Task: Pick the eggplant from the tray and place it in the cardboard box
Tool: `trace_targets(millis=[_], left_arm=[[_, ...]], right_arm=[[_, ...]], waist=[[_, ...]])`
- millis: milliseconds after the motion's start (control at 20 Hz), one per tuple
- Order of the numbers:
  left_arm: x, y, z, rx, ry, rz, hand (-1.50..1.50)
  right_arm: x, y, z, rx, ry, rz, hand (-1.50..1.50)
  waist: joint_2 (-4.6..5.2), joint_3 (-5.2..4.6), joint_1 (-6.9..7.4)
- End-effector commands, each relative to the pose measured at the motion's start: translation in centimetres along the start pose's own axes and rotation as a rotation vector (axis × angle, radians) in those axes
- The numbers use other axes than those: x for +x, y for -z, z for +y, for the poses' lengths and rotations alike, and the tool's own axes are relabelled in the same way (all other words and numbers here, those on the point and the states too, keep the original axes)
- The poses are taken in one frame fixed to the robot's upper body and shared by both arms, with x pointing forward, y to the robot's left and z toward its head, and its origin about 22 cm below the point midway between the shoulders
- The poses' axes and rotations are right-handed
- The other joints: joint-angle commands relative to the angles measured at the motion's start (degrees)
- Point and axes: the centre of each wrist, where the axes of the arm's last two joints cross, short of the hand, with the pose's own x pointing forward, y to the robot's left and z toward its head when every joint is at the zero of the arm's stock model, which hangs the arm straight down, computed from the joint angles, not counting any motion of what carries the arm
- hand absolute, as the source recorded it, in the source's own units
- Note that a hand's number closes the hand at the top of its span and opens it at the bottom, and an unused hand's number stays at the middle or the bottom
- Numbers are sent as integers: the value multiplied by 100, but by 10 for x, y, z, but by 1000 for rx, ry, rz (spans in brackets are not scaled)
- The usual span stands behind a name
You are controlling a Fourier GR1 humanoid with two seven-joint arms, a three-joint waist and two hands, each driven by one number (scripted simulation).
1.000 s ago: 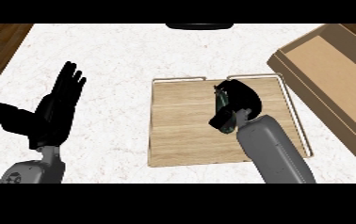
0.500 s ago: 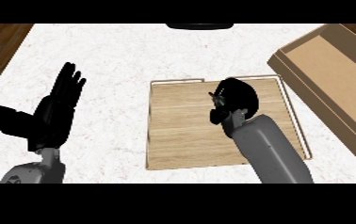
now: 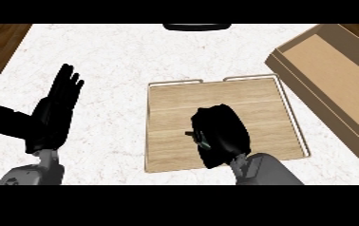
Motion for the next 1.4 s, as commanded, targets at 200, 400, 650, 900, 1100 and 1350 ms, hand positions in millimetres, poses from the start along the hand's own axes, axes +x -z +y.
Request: trace_targets(millis=[200, 400, 650, 900, 1100, 1350], left_arm=[[-2, -1, 4, 11, 13, -19, 0], [0, -7, 13, -7, 0, -25, 0], [-7, -4, 9, -4, -5, -10, 0], [0, -6, 9, -6, -19, -17, 0], [7, -1, 0, -27, 2, -13, 0], [-1, -9, 2, -24, 8, -13, 0]], right_arm=[[8, -108, -26, -115, -144, -311, 150], [3, -152, -63, -263, -10, -283, 150], [-2, -154, -85, -493, 139, -119, 150], [-31, -152, -119, -630, 157, 21, 150], [-65, -129, -145, -648, 223, 110, 150], [-112, -140, -178, -633, 209, 159, 150]], waist=[[25, -6, -40], [36, -4, 13], [59, -3, 53], [67, -3, 84], [82, -2, 135], [67, -2, 121]])
